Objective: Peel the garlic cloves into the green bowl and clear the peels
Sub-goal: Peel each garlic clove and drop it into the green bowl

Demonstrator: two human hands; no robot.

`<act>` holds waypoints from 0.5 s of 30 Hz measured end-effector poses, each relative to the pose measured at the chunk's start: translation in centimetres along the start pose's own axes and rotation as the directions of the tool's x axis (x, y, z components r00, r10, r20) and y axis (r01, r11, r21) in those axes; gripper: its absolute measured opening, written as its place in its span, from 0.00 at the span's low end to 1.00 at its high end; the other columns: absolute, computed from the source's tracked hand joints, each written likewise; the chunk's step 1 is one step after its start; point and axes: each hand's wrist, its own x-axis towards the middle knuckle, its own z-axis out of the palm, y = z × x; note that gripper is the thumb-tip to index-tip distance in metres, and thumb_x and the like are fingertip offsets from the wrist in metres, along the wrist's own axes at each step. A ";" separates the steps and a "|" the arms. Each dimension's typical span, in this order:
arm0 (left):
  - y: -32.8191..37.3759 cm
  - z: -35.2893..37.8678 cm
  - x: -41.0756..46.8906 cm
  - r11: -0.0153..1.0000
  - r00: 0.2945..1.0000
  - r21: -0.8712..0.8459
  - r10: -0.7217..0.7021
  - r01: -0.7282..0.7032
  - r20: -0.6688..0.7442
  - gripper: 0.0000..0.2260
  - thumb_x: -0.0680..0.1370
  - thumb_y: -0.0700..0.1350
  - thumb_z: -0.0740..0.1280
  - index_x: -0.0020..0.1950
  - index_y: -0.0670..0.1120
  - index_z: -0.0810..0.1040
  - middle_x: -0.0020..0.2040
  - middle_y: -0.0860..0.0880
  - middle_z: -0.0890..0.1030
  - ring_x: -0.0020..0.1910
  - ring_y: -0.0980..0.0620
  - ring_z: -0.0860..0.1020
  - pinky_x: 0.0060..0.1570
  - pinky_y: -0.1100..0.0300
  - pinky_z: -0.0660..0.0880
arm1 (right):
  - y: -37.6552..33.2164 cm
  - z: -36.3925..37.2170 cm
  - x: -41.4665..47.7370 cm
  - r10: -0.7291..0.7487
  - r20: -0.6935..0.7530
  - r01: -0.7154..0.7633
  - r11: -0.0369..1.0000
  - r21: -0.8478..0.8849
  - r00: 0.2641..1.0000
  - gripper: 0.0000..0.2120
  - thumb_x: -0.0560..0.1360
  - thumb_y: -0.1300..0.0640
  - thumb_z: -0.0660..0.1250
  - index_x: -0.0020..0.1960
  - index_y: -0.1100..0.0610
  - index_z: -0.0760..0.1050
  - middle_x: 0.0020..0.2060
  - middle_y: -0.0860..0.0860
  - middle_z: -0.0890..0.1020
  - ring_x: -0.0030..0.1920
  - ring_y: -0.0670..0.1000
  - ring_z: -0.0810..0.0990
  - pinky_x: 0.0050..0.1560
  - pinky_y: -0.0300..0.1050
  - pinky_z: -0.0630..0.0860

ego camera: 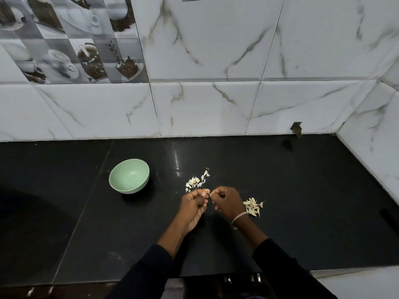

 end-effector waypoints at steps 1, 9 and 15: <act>0.0 0.0 0.0 1.000 1.000 -0.017 -0.014 0.014 -0.002 0.07 0.82 0.32 0.62 0.53 0.36 0.81 0.38 0.46 0.81 0.33 0.59 0.76 0.33 0.70 0.75 | 0.0 0.0 -0.1 -0.001 0.005 0.001 1.000 -0.011 1.000 0.04 0.73 0.61 0.70 0.39 0.56 0.80 0.24 0.47 0.80 0.23 0.44 0.76 0.28 0.38 0.72; -0.3 0.1 0.2 0.995 0.995 -0.045 -0.092 0.091 -0.038 0.10 0.82 0.34 0.60 0.53 0.40 0.81 0.34 0.49 0.79 0.29 0.59 0.74 0.28 0.68 0.72 | -0.6 0.0 -0.3 -0.055 0.037 0.058 0.995 -0.085 0.998 0.04 0.73 0.61 0.71 0.40 0.59 0.81 0.23 0.43 0.79 0.23 0.43 0.76 0.29 0.34 0.72; -0.3 0.0 0.7 0.997 0.995 -0.032 -0.074 0.072 -0.069 0.09 0.83 0.37 0.61 0.53 0.41 0.81 0.33 0.51 0.78 0.28 0.60 0.73 0.28 0.67 0.70 | -0.1 0.3 -0.1 -0.078 0.077 0.091 0.979 -0.183 0.994 0.04 0.72 0.59 0.71 0.38 0.57 0.80 0.25 0.48 0.80 0.25 0.44 0.78 0.32 0.38 0.75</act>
